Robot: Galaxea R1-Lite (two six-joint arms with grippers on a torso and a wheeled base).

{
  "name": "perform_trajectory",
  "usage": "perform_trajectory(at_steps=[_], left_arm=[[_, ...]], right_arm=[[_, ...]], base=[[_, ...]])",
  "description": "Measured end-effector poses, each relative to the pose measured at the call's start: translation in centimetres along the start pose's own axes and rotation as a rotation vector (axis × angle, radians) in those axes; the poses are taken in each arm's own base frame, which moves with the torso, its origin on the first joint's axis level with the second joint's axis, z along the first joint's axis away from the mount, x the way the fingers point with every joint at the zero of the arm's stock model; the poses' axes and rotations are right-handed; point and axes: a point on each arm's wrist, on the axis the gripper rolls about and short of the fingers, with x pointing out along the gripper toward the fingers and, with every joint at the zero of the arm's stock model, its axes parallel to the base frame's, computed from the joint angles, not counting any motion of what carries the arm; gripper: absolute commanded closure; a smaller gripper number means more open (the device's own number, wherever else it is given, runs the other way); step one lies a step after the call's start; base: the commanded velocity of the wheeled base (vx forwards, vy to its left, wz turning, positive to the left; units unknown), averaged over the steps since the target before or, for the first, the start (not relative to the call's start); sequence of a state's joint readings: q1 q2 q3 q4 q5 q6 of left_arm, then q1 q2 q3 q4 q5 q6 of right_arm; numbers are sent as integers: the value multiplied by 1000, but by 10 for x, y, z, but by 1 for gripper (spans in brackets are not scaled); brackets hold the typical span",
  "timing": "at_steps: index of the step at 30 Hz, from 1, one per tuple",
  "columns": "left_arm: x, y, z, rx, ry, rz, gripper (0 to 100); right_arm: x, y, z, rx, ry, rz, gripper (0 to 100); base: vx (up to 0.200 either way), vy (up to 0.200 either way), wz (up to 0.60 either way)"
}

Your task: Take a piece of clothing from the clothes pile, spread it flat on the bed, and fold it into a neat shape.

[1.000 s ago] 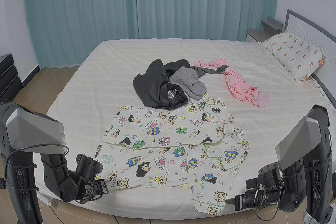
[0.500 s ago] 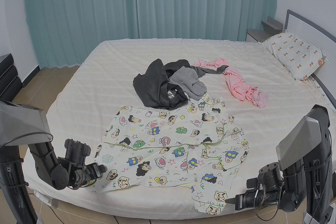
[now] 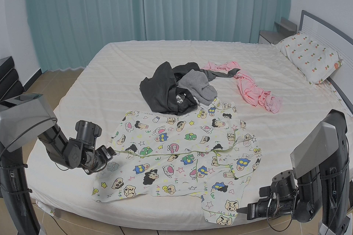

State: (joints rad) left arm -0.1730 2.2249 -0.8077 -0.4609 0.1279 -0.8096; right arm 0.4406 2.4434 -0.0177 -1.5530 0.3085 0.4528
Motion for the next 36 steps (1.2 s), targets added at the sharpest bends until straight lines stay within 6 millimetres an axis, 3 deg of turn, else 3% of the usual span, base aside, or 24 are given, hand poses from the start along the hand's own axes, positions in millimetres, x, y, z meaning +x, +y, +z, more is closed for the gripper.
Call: perform_trajectory(at_steps=[7,14,25,36], left_arm=[[23,-15,-14,102,-28,48,0],[30,-22,-34,159,19,74,0],[15,-45,-60,136,48,7,0],[-13,-56,-102,194,137,-59,0]], right_arm=[[0,0,0,0,0,0,100],[0,0,0,0,1,0,100],[0,0,0,0,1,1,100],[0,0,0,0,1,-1,100]], base=[[0,0,0],[0,0,0],[0,0,0],[0,0,0]])
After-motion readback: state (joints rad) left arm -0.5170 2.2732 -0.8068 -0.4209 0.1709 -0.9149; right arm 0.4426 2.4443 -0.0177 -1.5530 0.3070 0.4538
